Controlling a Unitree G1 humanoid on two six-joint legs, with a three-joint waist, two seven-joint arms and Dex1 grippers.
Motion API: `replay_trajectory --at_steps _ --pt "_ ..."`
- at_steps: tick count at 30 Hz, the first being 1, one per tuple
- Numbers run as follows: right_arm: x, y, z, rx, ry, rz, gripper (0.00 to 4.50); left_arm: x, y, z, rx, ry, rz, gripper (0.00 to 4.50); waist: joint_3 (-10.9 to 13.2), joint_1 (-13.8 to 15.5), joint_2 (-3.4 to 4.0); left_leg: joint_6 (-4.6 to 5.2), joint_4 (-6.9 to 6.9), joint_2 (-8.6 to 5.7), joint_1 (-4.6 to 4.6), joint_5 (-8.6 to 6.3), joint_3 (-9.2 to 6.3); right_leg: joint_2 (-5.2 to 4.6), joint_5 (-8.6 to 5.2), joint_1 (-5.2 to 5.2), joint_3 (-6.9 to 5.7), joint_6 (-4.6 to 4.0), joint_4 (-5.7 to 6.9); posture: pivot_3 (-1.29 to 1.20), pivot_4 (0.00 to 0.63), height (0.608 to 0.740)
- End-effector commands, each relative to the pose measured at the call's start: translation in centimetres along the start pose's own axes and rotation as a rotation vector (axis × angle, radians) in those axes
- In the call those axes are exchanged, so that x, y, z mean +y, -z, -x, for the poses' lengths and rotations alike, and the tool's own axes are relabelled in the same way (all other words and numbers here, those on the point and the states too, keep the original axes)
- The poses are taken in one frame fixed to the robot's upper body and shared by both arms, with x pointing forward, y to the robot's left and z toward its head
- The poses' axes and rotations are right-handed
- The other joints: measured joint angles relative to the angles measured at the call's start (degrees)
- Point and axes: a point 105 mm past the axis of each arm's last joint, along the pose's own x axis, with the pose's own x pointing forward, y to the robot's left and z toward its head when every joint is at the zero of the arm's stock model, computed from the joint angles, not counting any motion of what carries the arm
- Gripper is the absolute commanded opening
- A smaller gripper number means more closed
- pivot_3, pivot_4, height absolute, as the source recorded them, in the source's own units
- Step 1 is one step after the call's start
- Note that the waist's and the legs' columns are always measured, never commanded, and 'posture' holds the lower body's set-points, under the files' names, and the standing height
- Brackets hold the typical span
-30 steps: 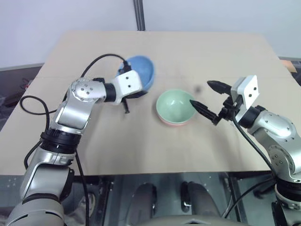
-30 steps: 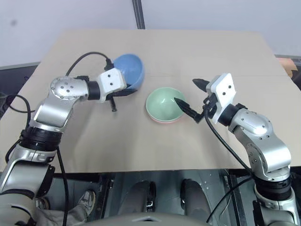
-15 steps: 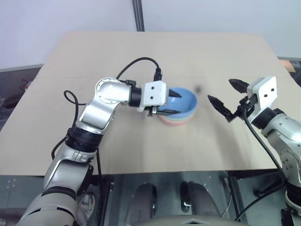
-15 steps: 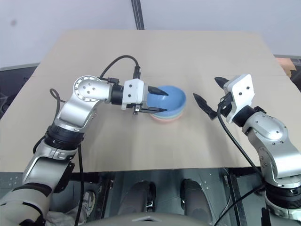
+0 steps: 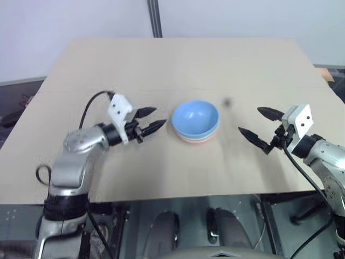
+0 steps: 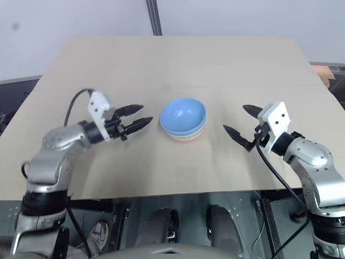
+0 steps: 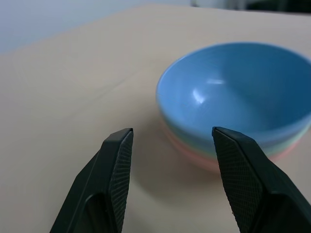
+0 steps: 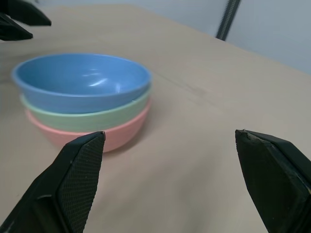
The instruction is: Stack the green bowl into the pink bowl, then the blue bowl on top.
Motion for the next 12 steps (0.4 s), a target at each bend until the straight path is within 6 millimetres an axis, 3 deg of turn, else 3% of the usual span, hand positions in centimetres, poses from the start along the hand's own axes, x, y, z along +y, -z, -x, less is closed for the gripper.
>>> replay_trajectory --at_steps 1,8,12 --pt "-0.5 -0.2 0.9 -0.011 -0.039 0.019 4.5 0.8 -0.5 2.8 -0.019 -0.061 -0.063 2.74 0.0 0.0 0.0 0.0 0.0 -0.01 0.0 0.0 0.0 0.0 0.0 -0.01 0.0 -0.01 0.0 0.0 0.15 0.74" --pt "-0.8 1.3 4.8 0.095 -0.085 -0.029 4.5 0.5 1.6 7.3 0.062 -0.056 -0.022 2.74 -0.01 0.64 0.0 0.04 -0.02 -0.01 0.0 -0.03 0.04 -0.13 -0.14 -0.01 -0.02 -0.22 -0.02 0.0 0.15 0.74" --pt "-1.0 1.4 5.6 0.115 -0.08 -0.036 4.5 0.4 1.8 7.9 0.077 -0.07 0.004 2.74 -0.01 0.94 -0.01 0.06 -0.02 -0.02 0.06 -0.05 0.05 -0.18 -0.26 0.03 -0.04 -0.03 -0.01 0.0 0.15 0.74"
